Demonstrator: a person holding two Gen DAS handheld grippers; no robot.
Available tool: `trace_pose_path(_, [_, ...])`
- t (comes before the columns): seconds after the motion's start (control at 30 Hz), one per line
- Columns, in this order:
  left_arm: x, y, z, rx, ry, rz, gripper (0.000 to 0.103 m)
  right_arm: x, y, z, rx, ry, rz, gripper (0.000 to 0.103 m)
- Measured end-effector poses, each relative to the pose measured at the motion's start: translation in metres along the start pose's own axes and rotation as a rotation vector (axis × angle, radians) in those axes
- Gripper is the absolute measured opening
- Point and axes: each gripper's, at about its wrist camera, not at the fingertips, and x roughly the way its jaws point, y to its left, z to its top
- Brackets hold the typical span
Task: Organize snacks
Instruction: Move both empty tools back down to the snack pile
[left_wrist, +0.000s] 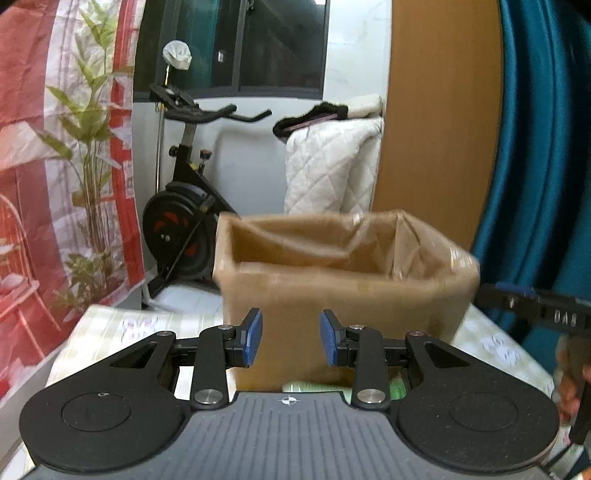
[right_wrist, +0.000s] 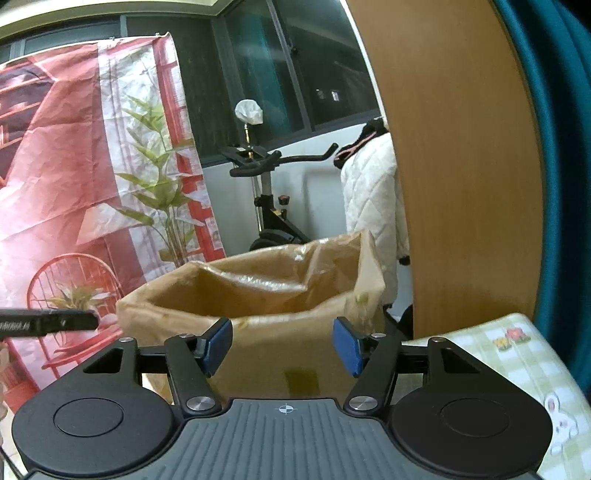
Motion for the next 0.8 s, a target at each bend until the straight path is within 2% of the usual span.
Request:
trace_pose_path(0.13, [-0.011,0.004,-0.032,-0.030,0.055,-0.011,0.036,-0.011,0.004,-0.022,-0.009,0.041,-0.011,0.057])
trace_pose_path(0.37, [-0.007,0.009,-0.089,-0.093,0.202,-0.044,0.036,-0.017,0.016,-0.062,-0.037,0.137,-0.018,0.057])
trace_pose_path(0.63, [0.004,0.005,-0.148,0.021,0.326,-0.188,0.037,-0.025,0.027,-0.090,-0.054,0.198,-0.015,0.057])
trace_pose_path(0.7, [0.008,0.003,-0.157,0.055,0.339,-0.213,0.043,-0.026,0.028,-0.091,-0.057,0.203,-0.013,0.057])
trace_pose_path(0.73, [0.009,0.002,-0.161,0.069,0.343,-0.212,0.050,-0.026,0.030,-0.091,-0.058,0.204,-0.013,0.057])
trace_pose_path(0.8, [0.011,0.000,-0.168,0.080,0.342,-0.209,0.053,-0.025,0.030,-0.090,-0.057,0.206,-0.013,0.057])
